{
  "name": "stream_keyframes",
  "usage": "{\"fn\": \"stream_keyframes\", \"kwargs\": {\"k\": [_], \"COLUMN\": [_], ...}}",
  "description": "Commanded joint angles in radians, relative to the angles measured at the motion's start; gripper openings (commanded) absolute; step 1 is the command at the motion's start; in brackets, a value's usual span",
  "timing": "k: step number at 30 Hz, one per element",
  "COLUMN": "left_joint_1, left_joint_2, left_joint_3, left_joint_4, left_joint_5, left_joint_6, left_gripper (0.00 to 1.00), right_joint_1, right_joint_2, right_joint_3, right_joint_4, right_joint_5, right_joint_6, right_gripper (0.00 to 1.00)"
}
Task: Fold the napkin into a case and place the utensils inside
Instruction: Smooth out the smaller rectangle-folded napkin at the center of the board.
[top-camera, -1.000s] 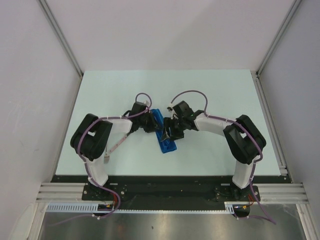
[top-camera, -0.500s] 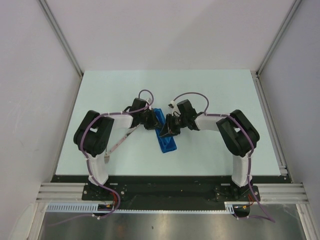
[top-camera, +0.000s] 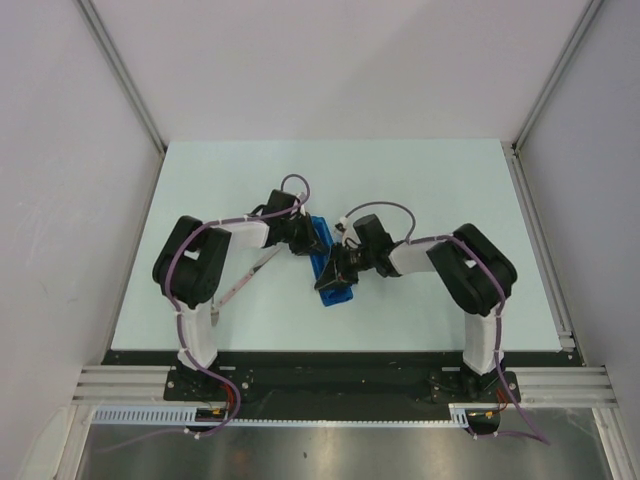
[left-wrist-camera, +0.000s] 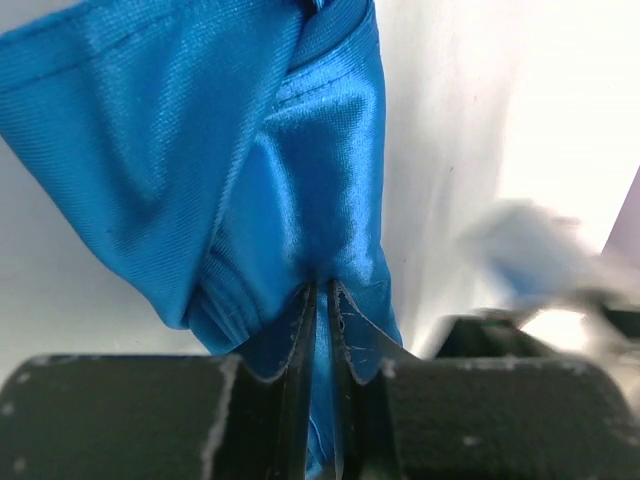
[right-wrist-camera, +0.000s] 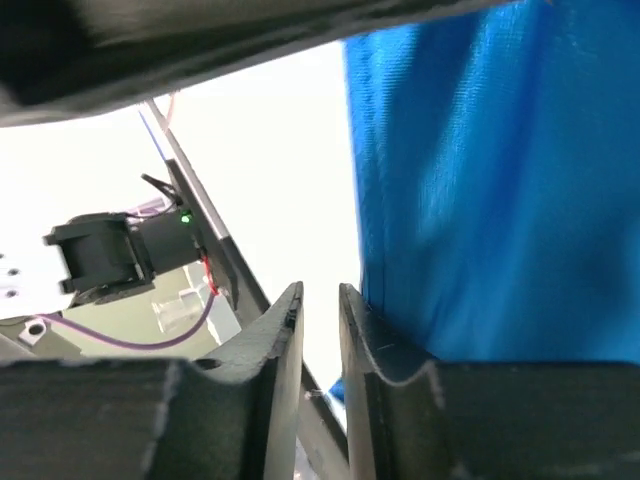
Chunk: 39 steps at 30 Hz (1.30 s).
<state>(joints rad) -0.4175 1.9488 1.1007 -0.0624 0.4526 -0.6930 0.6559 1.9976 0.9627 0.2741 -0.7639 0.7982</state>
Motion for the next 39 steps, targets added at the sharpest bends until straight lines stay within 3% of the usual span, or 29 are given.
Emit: {"fn": "stream_keyframes", "kwargs": {"k": [1,6,10,12,20,25,32,39], "left_joint_1": [0.016,0.017,0.020,0.023,0.025,0.029,0.036,0.036], "left_joint_2": [0.019,0.030,0.041,0.047,0.000,-0.073,-0.042,0.010], "left_joint_3": [0.024,0.045,0.065,0.085,0.120,0.140,0.195,0.195], "left_joint_4": [-0.048,-0.076,-0.091,-0.105,-0.151,-0.125,-0.119,-0.089], "left_joint_5": [-0.078,-0.084,-0.084,-0.098,-0.137,-0.060,-0.015,-0.011], "left_joint_6": [0.070,0.092,0.101,0.113,0.139,0.127,0.093,0.069], "left_gripper": [0.15,0.16,0.16,0.17,0.25,0.36,0.33,0.27], "right_joint_1": [-0.038,-0.042,-0.006,0.007,-0.009,-0.029,-0.087,-0.111], "right_joint_2": [-0.183,-0.160,-0.059,-0.037,-0.138,-0.198,-0.200,-0.088], "right_joint_3": [0.022,-0.024,-0.131,-0.165,-0.081,-0.015,0.048,0.125], "right_joint_4": [-0.094,-0.075,0.143,0.154,-0.062,-0.165,-0.191,-0.151], "right_joint_5": [0.002,0.017,0.003,0.024,0.086,0.106,0.097,0.083], "right_joint_6": [-0.063,-0.073,0.013,0.007,-0.114,-0.154,-0.166,-0.125], "right_gripper": [0.27,0.32,0.29,0.28,0.28,0.30,0.36,0.37]}}
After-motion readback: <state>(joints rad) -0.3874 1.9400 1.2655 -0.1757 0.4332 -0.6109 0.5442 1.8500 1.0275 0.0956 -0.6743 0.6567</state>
